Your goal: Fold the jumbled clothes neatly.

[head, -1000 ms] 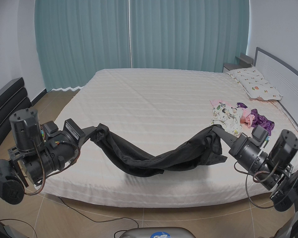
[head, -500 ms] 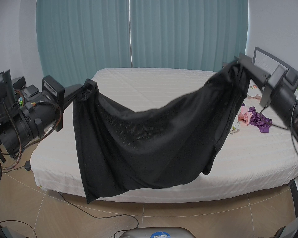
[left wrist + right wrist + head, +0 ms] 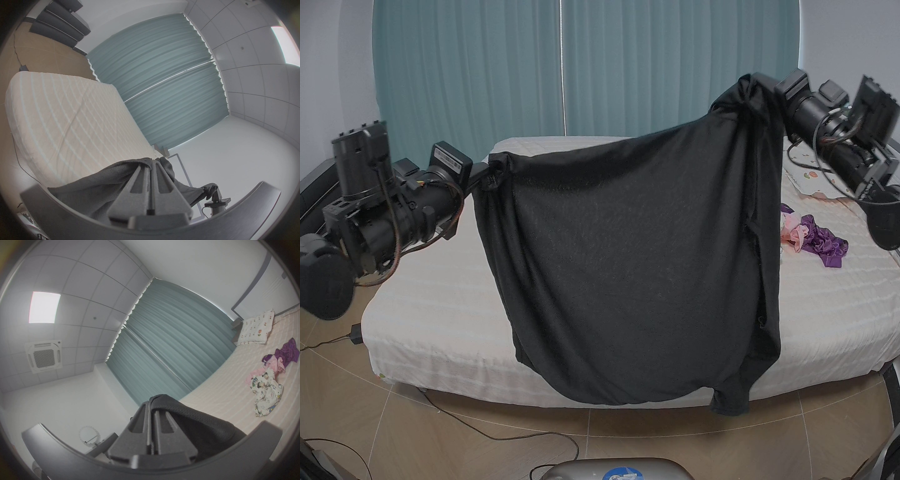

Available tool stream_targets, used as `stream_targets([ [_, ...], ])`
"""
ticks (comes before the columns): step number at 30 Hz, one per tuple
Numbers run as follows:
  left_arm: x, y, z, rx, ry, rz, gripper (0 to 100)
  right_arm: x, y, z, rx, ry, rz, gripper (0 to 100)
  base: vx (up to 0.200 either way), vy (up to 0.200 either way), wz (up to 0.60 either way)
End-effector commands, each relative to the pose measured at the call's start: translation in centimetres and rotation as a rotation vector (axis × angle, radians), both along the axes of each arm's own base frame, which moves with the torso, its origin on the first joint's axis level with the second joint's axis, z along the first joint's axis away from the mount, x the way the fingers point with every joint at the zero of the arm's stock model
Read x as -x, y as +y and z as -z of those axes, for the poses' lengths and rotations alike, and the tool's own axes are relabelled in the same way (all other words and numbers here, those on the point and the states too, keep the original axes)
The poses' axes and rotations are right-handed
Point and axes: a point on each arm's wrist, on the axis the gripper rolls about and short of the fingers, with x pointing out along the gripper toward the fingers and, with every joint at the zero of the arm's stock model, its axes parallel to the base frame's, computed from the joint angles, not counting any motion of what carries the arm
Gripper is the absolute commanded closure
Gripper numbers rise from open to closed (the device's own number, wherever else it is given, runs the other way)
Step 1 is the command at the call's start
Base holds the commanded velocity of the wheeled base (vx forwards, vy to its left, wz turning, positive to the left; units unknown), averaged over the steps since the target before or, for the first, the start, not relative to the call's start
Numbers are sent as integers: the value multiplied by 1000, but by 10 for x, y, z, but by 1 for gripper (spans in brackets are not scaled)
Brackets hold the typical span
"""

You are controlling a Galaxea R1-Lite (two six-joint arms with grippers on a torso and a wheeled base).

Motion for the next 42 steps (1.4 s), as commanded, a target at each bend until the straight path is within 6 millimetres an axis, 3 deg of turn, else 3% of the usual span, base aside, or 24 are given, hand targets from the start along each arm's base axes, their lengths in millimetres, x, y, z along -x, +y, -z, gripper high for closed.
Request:
stream_targets([
  [1,-51,-7,31,-26,76,-29,100,-58,6,59,35,108,25,100,200,0,0],
  [8,-70,-10,43,-39,101,-36,100,-66,7,68,38,117,27,100,200,0,0],
  [9,-82,-10,52,-49,133,-47,100,-73,6,69,36,110,35,100,200,0,0],
  [17,-105,-4,82,-70,205,-76,100,-87,10,87,94,127,48,100,200,0,0],
  [20,-112,-3,93,-77,229,-86,100,-94,13,104,105,159,51,100,200,0,0],
  [21,-117,-2,103,-83,251,-91,100,-102,15,120,110,181,54,100,200,0,0],
  [27,-133,-4,128,-99,291,-99,100,-118,19,163,132,260,61,100,0,0,0],
  [33,-145,0,143,-102,310,-112,100,-131,21,185,137,290,95,100,0,0,0],
  [34,-151,1,150,-104,320,-117,0,-137,21,193,138,301,109,0,0,0,0],
  [39,-161,6,166,-110,343,-127,0,-150,22,215,146,333,130,0,0,0,0],
  [42,-170,13,183,-113,367,-146,0,-161,22,251,171,403,153,0,0,0,0],
])
